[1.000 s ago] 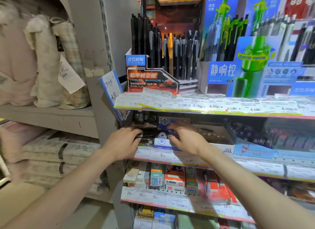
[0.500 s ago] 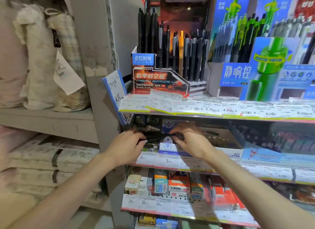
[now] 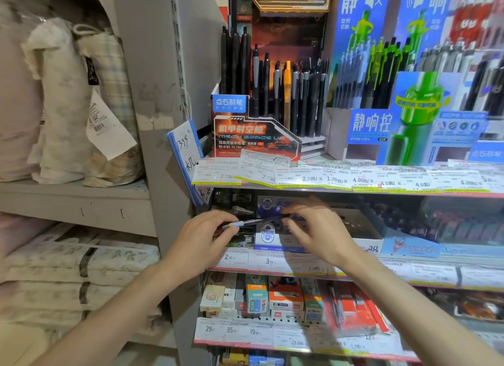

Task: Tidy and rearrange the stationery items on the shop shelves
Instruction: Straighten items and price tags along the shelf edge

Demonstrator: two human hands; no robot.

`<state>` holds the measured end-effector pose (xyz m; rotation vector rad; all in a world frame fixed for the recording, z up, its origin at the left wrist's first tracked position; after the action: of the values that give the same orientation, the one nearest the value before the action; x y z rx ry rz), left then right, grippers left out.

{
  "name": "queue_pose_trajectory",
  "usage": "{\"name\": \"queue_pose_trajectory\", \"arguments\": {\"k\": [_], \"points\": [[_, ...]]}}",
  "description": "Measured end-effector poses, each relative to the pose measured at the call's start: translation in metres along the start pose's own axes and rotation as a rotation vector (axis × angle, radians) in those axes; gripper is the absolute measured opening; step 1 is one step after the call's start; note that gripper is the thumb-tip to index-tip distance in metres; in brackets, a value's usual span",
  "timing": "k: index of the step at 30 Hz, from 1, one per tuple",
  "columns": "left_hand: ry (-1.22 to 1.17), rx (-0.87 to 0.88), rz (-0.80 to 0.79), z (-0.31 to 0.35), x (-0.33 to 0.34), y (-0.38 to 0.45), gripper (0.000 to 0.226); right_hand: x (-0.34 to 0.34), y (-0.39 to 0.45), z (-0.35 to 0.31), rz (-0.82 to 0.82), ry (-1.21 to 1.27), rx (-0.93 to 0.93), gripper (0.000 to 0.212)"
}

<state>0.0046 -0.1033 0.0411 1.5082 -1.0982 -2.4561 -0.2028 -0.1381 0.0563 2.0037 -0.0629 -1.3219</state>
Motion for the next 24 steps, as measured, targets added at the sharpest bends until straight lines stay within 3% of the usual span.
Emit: {"name": "queue_pose_trajectory", "arguments": {"k": [6, 12, 24], "points": [[-0.115, 0.088, 0.004, 0.034, -0.015, -0.019, 0.022, -0.028, -0.038, -0.016, 0.021, 0.015, -0.110, 0.021], [-0.275, 0.162, 0.105, 0.074, -0.058, -0.003, 0.016, -0.079, -0.049, -0.045, 0.110, 0.008, -0.210, 0.021], [-0.394, 0.204, 0.184, 0.115, -0.121, 0.094, 0.012, -0.163, 0.027, -0.094, 0.318, 0.025, -0.232, 0.022]]}}
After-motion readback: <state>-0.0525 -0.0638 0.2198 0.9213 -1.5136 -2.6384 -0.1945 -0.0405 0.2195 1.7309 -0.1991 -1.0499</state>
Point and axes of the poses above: each hand's wrist, its own y-axis towards the middle knuckle, its own x-axis out of the palm, z = x × y, the point moved 9 cm from there along y, towards the middle knuckle, and after that the axes turned 7 degrees about x, right-handed, at the moved point
